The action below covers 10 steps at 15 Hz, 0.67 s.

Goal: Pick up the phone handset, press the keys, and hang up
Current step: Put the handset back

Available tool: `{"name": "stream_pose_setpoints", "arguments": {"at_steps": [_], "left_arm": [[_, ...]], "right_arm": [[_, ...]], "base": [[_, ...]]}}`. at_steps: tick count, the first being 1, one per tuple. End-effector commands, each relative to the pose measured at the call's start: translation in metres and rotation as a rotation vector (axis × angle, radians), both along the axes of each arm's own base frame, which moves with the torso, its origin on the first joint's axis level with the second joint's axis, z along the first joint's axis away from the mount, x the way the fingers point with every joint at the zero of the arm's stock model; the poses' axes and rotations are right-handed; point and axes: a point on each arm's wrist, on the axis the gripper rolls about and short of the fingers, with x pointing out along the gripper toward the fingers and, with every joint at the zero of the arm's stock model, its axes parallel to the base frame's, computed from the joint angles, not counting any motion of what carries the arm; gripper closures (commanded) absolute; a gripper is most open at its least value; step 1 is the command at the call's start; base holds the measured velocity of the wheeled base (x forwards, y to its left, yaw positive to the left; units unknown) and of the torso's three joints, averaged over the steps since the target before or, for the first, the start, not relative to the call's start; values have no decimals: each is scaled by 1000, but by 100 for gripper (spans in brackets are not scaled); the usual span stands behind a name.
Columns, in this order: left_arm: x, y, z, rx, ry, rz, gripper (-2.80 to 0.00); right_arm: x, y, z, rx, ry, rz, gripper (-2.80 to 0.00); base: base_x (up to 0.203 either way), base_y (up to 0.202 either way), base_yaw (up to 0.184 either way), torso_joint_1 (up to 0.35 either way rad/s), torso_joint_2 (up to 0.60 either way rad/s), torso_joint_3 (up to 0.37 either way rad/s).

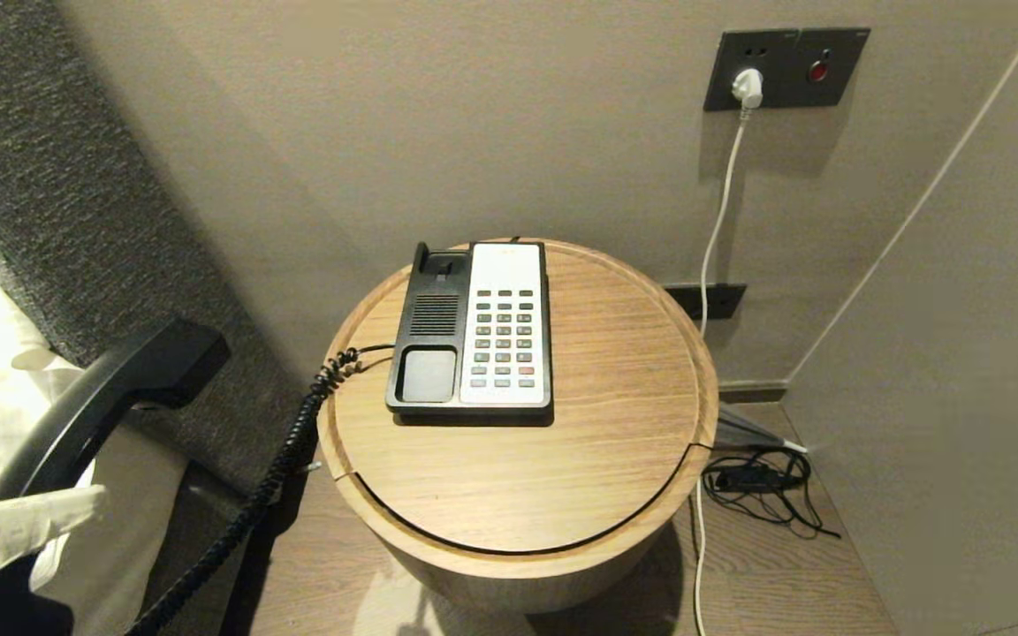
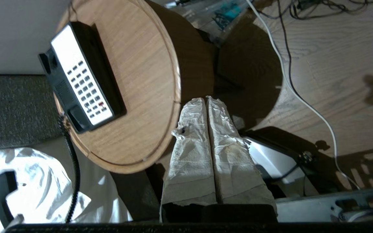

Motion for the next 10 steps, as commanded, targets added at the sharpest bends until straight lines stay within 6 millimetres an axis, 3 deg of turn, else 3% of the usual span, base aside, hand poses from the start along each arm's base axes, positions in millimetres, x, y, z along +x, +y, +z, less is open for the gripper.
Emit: {"name": "stream_pose_setpoints", "arguments": {"at_steps": [1, 6, 10], "left_arm": [[20, -11, -1, 10, 27, -15, 0], [77, -48, 3, 85, 18, -96, 0], [122, -92, 1, 163, 20, -68, 0]], "right_arm": [[-7, -3, -3, 10, 4, -2, 0], [-24, -8, 7, 107, -95, 34, 0], [-29, -8, 16, 188, -211, 101, 0]], "base": [[0, 0, 0, 0, 0, 0], [0, 0, 0, 0, 0, 0], [0, 0, 0, 0, 0, 0]]}}
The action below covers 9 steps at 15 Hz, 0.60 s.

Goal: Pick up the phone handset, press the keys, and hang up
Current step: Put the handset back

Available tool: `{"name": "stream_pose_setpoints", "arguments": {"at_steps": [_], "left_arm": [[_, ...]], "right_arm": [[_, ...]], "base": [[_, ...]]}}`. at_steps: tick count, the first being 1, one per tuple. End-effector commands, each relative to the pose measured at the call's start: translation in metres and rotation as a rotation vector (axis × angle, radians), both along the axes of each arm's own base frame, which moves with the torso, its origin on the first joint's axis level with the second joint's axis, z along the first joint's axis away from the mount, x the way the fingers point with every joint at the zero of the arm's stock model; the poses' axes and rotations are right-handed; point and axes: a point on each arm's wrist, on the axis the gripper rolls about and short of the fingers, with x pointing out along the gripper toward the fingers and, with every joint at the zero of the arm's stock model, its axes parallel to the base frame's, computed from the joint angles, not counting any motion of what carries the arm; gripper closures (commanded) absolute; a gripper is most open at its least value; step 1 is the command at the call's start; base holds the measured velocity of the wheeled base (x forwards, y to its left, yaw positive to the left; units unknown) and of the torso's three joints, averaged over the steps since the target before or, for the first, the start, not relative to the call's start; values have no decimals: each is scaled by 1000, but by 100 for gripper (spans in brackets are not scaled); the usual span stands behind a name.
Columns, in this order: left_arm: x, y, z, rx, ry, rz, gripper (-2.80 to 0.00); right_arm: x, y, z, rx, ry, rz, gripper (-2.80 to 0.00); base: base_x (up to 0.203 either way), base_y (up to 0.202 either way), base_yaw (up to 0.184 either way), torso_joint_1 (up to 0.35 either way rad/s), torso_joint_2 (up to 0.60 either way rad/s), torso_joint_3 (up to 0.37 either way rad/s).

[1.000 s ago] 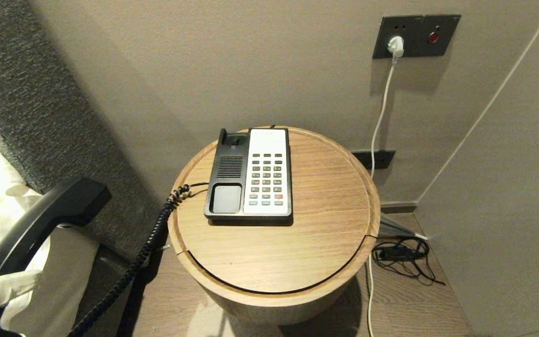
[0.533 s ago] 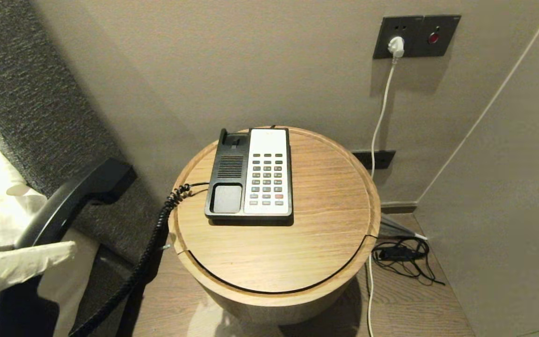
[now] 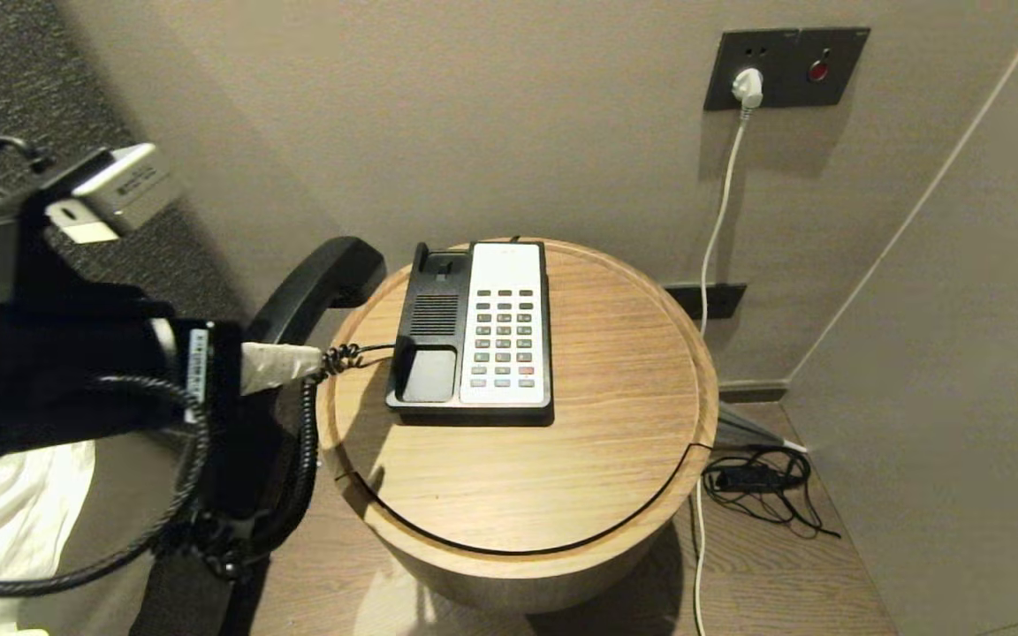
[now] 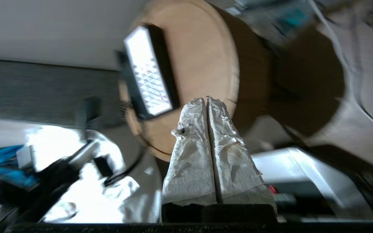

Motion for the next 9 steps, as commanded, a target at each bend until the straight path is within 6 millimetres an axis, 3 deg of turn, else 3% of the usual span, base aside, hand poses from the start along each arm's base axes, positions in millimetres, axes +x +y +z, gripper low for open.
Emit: {"name": "stream_pose_setpoints", "arguments": {"at_steps": [1, 4, 6, 9], "left_arm": [[34, -33, -16, 80, 28, 43, 0], [69, -69, -20, 109, -75, 135, 0], [89, -88, -17, 104, -113, 168, 0], [99, -99, -15, 119, -121, 181, 0]], "right_arm": [[-4, -2, 2, 27, -75, 3, 0], [1, 1, -14, 29, -92, 6, 0], [-5, -2, -29, 30, -82, 27, 0], [-23, -7, -54, 43, -52, 104, 0]], "base": [[0, 0, 0, 0, 0, 0], [0, 0, 0, 0, 0, 0], [0, 0, 0, 0, 0, 0], [0, 0, 0, 0, 0, 0]]}}
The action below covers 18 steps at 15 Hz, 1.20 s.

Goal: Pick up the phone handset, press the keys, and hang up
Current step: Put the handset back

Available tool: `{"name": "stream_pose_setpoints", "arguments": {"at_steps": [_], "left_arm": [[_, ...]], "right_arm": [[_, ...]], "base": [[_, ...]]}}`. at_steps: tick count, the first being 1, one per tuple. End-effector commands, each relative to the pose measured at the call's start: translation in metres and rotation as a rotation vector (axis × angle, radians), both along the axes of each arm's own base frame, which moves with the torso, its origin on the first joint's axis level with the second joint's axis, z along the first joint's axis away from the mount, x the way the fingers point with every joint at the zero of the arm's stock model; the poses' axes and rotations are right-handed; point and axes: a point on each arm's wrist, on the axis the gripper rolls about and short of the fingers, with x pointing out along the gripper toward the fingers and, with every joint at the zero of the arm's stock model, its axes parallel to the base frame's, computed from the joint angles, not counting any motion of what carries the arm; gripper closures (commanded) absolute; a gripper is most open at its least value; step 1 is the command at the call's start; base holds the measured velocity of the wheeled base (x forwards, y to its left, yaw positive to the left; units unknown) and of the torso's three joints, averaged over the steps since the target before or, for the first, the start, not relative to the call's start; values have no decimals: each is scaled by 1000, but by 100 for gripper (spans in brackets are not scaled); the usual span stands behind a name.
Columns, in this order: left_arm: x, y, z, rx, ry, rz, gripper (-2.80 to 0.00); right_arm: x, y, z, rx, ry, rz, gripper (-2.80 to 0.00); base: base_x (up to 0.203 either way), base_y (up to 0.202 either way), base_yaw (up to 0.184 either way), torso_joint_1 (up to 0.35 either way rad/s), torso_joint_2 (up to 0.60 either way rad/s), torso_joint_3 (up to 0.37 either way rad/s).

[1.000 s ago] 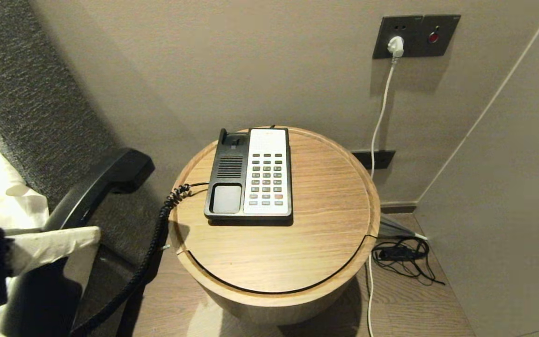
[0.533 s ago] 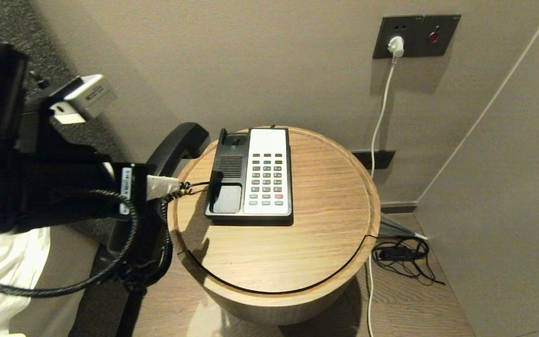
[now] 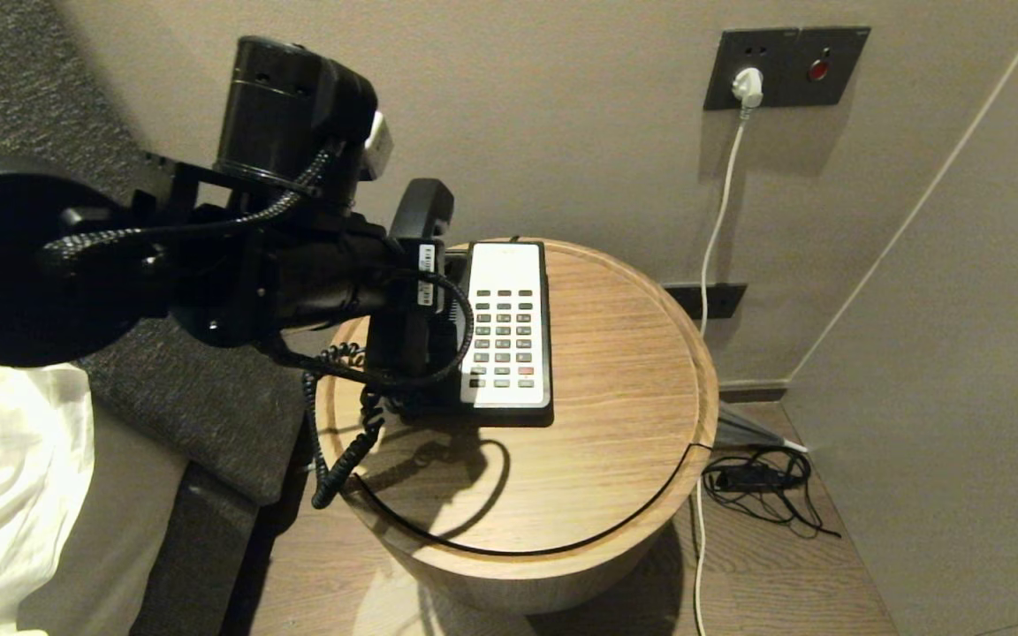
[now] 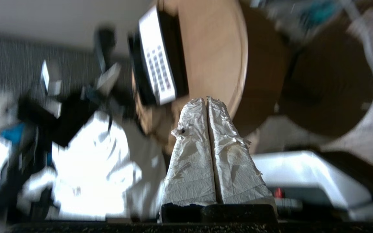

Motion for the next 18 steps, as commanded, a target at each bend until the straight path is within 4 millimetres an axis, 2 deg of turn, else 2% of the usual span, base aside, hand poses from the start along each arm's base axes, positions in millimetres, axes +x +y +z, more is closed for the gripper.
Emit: {"name": "stream_pose_setpoints", "arguments": {"at_steps": [1, 8, 12, 18], "left_arm": [[9, -10, -10, 27, 33, -1, 0], [17, -16, -23, 46, 73, 6, 0], [23, -22, -21, 8, 75, 23, 0], [26, -22, -29, 28, 106, 30, 0]], "right_arm": [[-13, -5, -11, 11, 1, 21, 0], [-10, -3, -24, -2, 37, 22, 0], [-8, -2, -28, -3, 41, 24, 0], [-4, -1, -36, -9, 52, 24, 0]], "base": [[0, 0, 0, 0, 0, 0], [0, 0, 0, 0, 0, 0], [0, 0, 0, 0, 0, 0], [0, 0, 0, 0, 0, 0]]}}
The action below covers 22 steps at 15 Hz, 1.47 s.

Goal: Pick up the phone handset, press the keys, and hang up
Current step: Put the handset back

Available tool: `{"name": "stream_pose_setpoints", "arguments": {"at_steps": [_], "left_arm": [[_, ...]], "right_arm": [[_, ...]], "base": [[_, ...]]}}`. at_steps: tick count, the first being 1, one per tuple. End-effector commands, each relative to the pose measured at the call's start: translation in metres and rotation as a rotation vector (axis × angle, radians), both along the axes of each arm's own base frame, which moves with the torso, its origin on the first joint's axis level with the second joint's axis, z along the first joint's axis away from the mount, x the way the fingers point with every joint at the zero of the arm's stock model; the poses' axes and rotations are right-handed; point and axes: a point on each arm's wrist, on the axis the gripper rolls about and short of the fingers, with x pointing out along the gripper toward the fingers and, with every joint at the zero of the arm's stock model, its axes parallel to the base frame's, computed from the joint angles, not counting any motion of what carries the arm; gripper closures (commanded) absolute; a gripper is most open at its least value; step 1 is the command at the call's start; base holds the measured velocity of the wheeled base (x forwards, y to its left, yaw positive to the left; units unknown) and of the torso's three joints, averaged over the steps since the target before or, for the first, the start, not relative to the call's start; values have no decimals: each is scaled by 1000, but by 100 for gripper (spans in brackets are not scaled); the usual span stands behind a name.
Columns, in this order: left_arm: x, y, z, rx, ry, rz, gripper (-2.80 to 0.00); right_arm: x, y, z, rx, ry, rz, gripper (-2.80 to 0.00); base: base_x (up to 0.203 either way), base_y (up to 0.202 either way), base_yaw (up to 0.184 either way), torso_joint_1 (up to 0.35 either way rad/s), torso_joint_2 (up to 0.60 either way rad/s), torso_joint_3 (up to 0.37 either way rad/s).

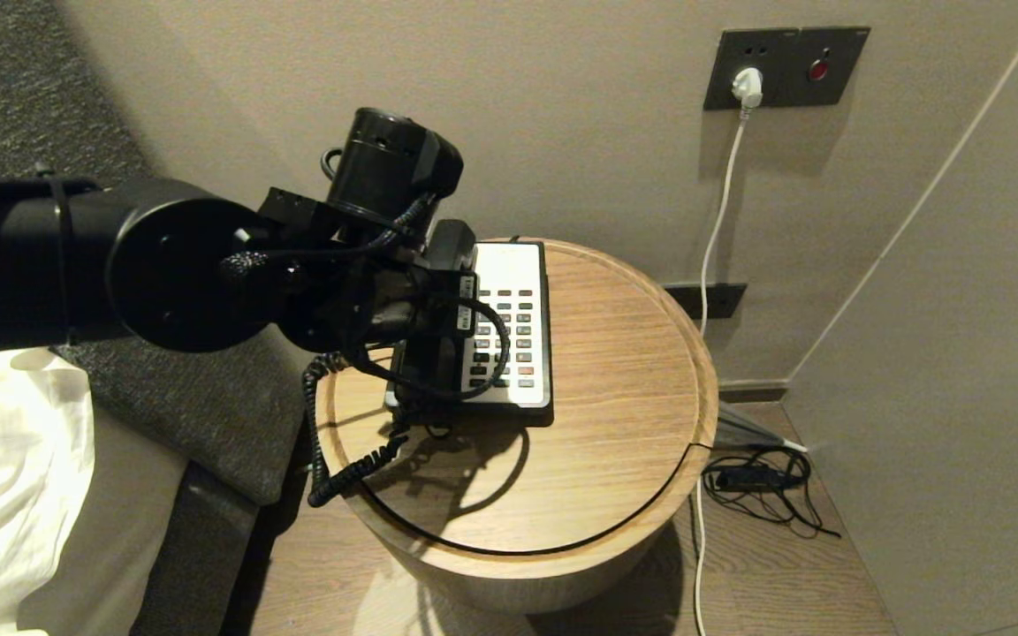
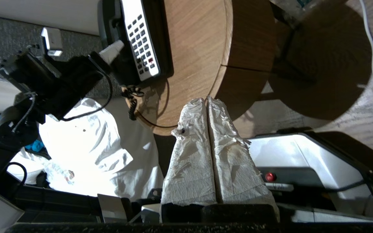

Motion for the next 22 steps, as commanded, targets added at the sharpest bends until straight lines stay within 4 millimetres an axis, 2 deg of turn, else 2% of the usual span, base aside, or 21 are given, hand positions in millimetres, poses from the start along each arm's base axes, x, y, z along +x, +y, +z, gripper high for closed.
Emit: {"name": "stream_pose_setpoints", "arguments": {"at_steps": [1, 13, 20, 22], "left_arm": [[2, 0, -4, 12, 14, 7, 0], [15, -4, -20, 32, 34, 75, 0], [18, -5, -19, 29, 25, 84, 0], [14, -7, -13, 12, 3, 76, 0]], "right_arm": [[3, 1, -4, 3, 4, -2, 0], [8, 3, -16, -4, 19, 1, 0], [9, 4, -20, -10, 30, 3, 0], [10, 4, -23, -15, 40, 4, 0]], "base": [[0, 0, 0, 0, 0, 0], [0, 0, 0, 0, 0, 0], [0, 0, 0, 0, 0, 0], [0, 0, 0, 0, 0, 0]]}}
